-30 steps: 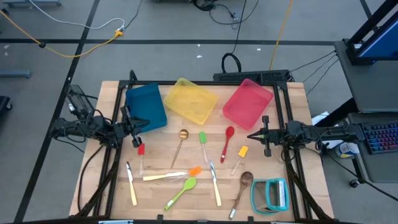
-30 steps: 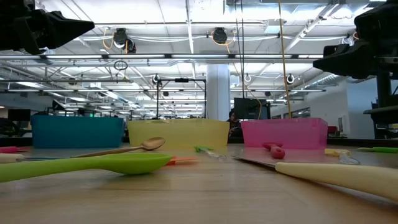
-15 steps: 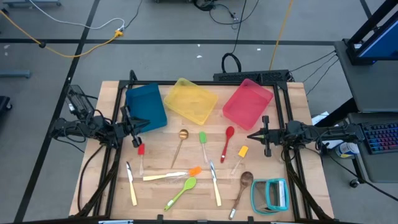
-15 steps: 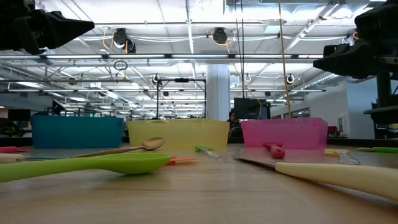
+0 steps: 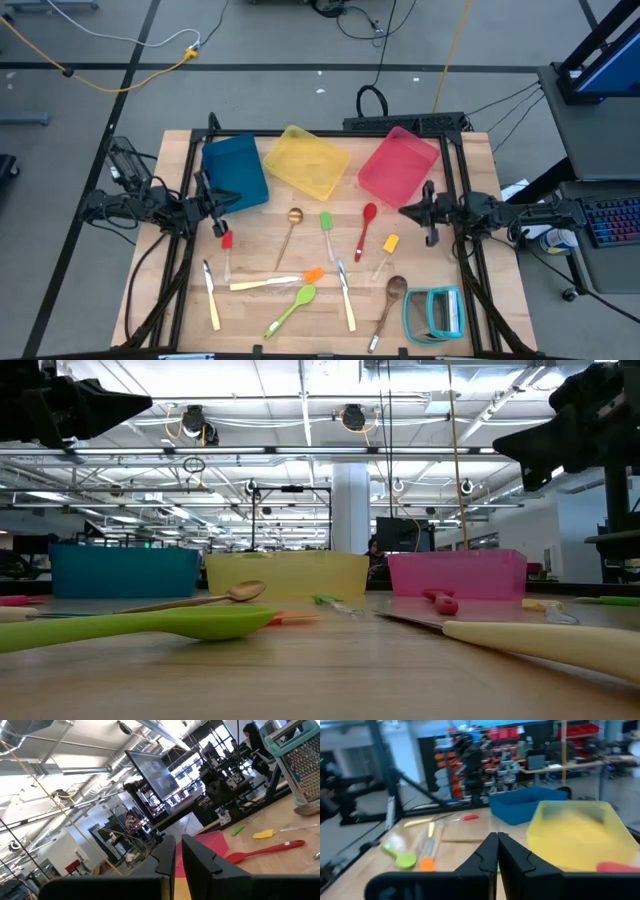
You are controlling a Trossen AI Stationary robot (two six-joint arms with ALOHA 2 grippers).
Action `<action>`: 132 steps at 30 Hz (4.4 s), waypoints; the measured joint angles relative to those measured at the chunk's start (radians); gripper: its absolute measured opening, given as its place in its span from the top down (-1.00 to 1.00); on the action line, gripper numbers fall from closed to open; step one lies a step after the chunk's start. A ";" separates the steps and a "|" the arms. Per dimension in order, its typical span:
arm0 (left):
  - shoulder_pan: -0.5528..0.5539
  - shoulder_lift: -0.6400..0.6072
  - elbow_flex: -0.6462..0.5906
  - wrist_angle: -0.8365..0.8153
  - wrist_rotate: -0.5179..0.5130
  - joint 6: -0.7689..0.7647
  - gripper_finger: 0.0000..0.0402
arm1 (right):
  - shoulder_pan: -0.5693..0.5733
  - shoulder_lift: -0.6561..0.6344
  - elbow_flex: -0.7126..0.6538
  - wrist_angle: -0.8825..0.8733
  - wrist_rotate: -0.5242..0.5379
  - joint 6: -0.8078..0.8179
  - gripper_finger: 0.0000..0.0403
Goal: Pick & Place Kitchen Items
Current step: Put the gold serving spoon into the blue bin
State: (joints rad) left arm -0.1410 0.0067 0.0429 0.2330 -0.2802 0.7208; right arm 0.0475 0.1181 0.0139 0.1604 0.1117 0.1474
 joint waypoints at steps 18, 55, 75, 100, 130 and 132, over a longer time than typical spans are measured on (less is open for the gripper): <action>0.000 0.000 0.000 0.148 0.049 -0.312 0.81 | 0.000 0.063 0.001 0.243 0.127 -0.190 0.98; 0.000 0.431 0.394 -0.145 0.000 -0.595 0.81 | 0.000 0.563 0.254 0.485 0.123 -0.219 0.98; 0.000 0.432 0.393 -0.146 -0.003 -0.515 0.81 | 0.000 0.614 0.183 0.932 -0.023 -0.360 0.98; 0.000 0.587 0.411 -0.229 0.044 -0.733 0.37 | 0.006 0.915 0.323 1.163 -0.087 -0.399 0.98; -0.006 1.287 0.490 -0.186 -0.062 -1.309 0.16 | -0.002 1.186 0.522 0.964 -0.004 -0.474 0.32; -0.008 1.323 0.491 -0.162 -0.044 -1.319 0.16 | -0.002 1.186 0.522 0.963 -0.004 -0.470 0.31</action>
State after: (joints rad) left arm -0.1493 1.3292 0.5335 0.0713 -0.3245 -0.5981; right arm 0.0456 1.3045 0.5358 1.1233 0.1081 -0.3227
